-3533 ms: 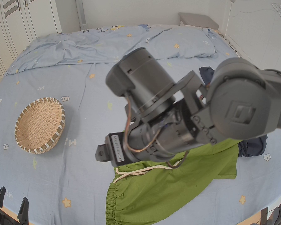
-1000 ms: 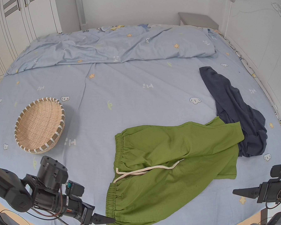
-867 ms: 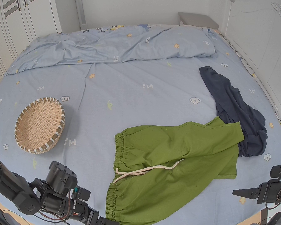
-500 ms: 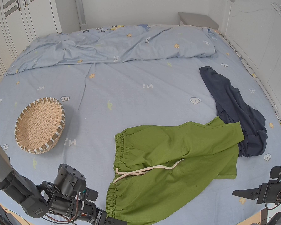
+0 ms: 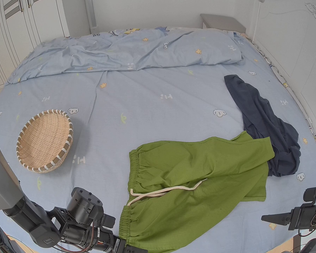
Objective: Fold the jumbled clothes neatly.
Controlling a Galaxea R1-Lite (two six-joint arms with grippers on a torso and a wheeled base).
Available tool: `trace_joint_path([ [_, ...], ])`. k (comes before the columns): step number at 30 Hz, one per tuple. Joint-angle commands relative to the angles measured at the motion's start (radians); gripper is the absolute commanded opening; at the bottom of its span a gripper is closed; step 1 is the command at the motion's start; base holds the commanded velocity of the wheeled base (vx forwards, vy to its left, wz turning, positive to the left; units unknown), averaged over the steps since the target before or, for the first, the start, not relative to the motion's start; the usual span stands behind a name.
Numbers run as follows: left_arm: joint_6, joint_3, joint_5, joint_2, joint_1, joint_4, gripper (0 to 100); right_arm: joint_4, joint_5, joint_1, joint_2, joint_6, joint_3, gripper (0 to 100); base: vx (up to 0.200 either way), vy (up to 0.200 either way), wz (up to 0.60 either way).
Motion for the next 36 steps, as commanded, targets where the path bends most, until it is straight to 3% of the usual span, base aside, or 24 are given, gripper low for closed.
trace_joint_path([
  [1,0.000,0.007,-0.001,-0.004,0.000,0.001,100,0.000,0.001,0.000,0.005,0.000,0.003,100,0.000,0.000,0.00],
  [2,-0.002,0.009,-0.001,-0.004,0.003,0.002,0,0.000,0.001,0.000,0.005,0.000,0.003,100,0.000,0.000,0.00],
  [12,-0.086,0.055,-0.001,-0.014,0.012,0.001,0,0.000,0.001,0.000,0.005,0.000,0.003,100,0.000,0.000,0.00],
  [16,-0.089,0.086,-0.004,-0.077,0.112,-0.024,0,0.000,0.033,0.003,0.003,0.000,-0.003,100,0.000,0.000,0.00],
  [21,-0.089,0.098,-0.025,-0.173,0.317,-0.025,0,0.000,0.116,0.002,0.049,-0.017,-0.014,100,0.000,0.000,0.00],
  [22,-0.089,0.098,-0.025,-0.173,0.317,-0.025,0,0.000,0.116,0.002,0.049,-0.017,-0.014,100,0.000,0.000,0.00],
  [24,-0.089,0.107,-0.068,-0.182,0.399,-0.027,0,-0.014,0.118,-0.007,0.138,-0.061,-0.012,100,0.000,0.000,0.00],
  [28,-0.088,0.106,-0.125,-0.184,0.474,-0.044,0,-0.072,0.144,-0.072,0.281,-0.138,-0.005,100,0.000,0.000,0.00],
  [36,-0.088,0.110,-0.148,-0.156,0.477,-0.125,0,-0.132,0.254,-0.247,0.521,-0.347,-0.001,100,0.000,0.000,0.00],
])
